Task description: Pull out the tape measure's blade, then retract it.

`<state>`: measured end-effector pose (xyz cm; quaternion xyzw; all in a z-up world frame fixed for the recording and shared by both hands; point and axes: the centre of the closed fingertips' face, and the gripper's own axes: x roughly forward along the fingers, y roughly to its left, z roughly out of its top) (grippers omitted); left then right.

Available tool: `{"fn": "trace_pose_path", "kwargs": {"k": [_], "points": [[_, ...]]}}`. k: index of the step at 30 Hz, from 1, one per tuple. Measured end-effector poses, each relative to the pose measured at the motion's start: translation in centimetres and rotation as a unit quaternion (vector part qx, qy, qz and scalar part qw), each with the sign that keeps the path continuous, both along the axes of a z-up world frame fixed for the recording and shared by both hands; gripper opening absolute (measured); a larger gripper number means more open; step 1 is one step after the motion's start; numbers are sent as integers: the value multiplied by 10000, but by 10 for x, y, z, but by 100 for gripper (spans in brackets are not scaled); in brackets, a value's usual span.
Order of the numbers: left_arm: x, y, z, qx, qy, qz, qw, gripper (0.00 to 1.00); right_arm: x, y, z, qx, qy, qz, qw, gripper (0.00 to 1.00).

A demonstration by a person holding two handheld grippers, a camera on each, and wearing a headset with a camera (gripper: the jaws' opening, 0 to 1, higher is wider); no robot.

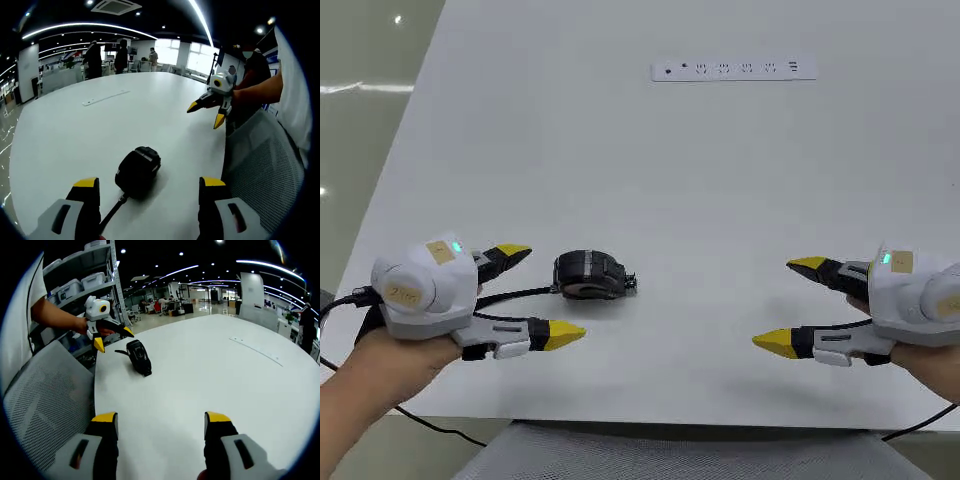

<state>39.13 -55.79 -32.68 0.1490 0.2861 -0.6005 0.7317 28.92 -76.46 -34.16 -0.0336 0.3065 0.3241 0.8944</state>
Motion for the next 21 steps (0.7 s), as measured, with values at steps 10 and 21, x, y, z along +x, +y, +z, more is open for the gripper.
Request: {"fn": "trace_pose_path", "kwargs": {"k": [10, 21], "points": [[11, -9, -11, 115, -4, -233, 9997, 73, 5, 6, -2, 38, 34, 105, 9999, 70], [23, -15, -20, 235, -79, -431, 9988, 67, 8, 6, -2, 89, 62, 122, 9999, 69]]}}
